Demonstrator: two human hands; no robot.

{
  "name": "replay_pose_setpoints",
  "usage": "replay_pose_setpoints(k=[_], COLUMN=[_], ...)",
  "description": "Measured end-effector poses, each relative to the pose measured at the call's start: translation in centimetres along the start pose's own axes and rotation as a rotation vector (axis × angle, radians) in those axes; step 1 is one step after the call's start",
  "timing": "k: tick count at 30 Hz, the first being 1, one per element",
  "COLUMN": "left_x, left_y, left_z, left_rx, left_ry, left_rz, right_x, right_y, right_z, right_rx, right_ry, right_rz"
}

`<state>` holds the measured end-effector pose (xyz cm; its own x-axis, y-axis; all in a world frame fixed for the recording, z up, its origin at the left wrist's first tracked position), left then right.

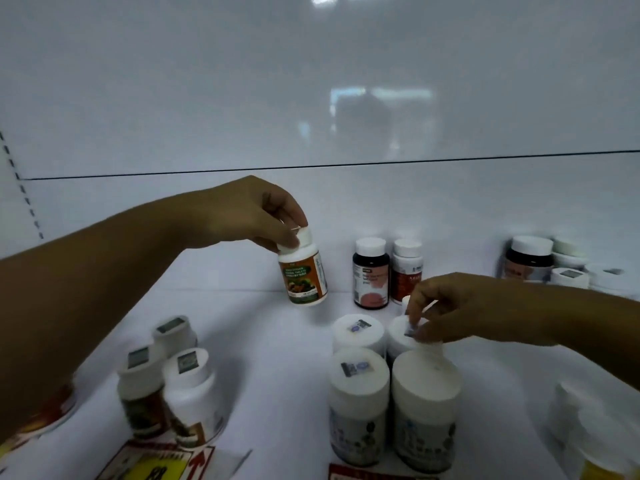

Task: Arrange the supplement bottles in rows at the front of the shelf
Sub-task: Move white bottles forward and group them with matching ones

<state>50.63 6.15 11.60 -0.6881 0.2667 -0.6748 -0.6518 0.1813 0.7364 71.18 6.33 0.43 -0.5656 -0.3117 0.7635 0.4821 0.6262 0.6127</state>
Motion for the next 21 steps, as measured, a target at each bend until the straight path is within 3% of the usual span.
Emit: replay_pose_setpoints(k=[4,7,13,17,21], left_x=[2.0,3.6,7.0,9.0,10.0], left_y=[0.3,-0.4,-2.4,-3.4,-3.6], left_z=[-2.1,-2.8,-3.4,-3.5,-3.3], left_rx=[0.023,0.080,0.243,0.350,0.427], left_ry=[0.102,0.188,0.321,0.396,0.432], left_rz=[0.090,0.213,0.540,0.643,0.662], right_x=[4.2,6.7,7.5,7.2,6.7], right_y=[2.9,2.9,2.9,4.6,5.0], right_z=[0.2,1.4,2.8,2.5,2.6], right_rx=[-0.208,-0.179,-0.293,-0.414,-0.425], right_ry=[0.191,0.291,0.289,0.275,0.256], right_rz=[-0.062,-0.042,-0.093,-0.056,-0.064])
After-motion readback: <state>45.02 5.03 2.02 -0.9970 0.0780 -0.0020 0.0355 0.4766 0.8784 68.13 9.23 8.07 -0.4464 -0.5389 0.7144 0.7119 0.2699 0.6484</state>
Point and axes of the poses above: each hand's wrist, its own z-axis towards the middle knuckle, its own y-axis out of the back of the hand, x = y × z, the point moved 10 cm from there along z, towards the middle knuckle, and after that the axes turned 8 degrees about x, right-handed, at the moved point
